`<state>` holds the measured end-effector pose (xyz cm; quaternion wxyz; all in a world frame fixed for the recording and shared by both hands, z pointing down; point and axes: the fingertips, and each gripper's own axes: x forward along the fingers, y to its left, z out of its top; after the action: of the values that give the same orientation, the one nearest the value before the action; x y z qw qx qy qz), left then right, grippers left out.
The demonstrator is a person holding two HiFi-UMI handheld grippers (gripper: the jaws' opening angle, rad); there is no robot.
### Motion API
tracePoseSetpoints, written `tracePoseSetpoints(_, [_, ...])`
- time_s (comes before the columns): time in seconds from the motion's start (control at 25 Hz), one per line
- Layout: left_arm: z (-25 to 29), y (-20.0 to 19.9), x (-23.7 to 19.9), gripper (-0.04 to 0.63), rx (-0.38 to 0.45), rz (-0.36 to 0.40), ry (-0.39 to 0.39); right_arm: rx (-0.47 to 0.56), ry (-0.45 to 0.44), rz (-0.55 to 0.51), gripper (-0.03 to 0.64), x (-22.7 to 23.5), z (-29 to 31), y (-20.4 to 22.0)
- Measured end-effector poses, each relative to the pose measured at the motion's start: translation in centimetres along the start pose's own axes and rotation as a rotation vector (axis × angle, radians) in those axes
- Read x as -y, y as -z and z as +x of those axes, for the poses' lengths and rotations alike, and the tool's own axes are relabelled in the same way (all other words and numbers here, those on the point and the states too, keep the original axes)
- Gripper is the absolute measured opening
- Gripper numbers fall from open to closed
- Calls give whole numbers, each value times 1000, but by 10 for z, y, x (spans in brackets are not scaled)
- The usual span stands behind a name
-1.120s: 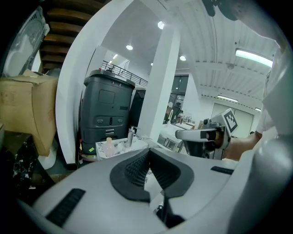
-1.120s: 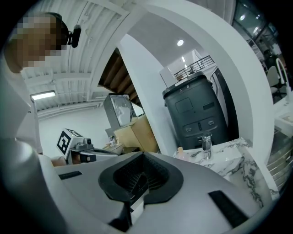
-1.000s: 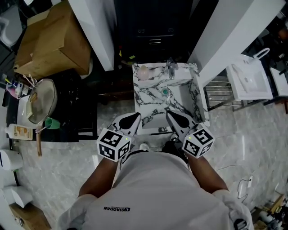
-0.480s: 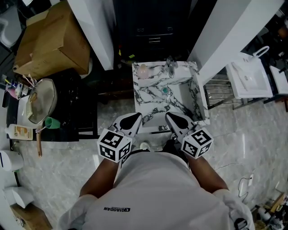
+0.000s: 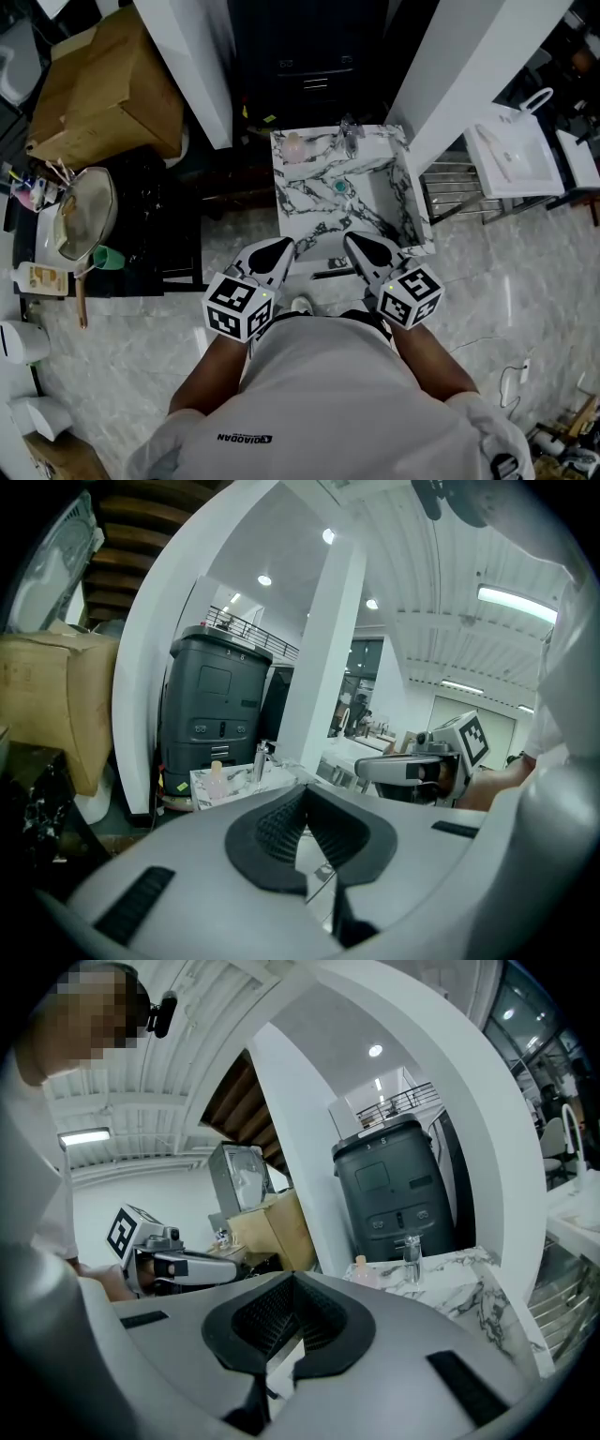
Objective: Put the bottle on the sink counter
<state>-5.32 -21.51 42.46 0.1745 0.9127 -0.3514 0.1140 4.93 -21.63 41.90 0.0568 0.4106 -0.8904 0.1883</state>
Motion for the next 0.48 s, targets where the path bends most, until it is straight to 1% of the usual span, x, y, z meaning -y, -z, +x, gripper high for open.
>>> tracePoseSetpoints(0.32, [-11,5,16,14,34,-21,-66,-23,-49,-40,40,-12,-22,1])
tracePoseSetpoints(0.48, [-17,14,40,14,31,-35,-82,-33,-64,-38,40,-17,-45,8])
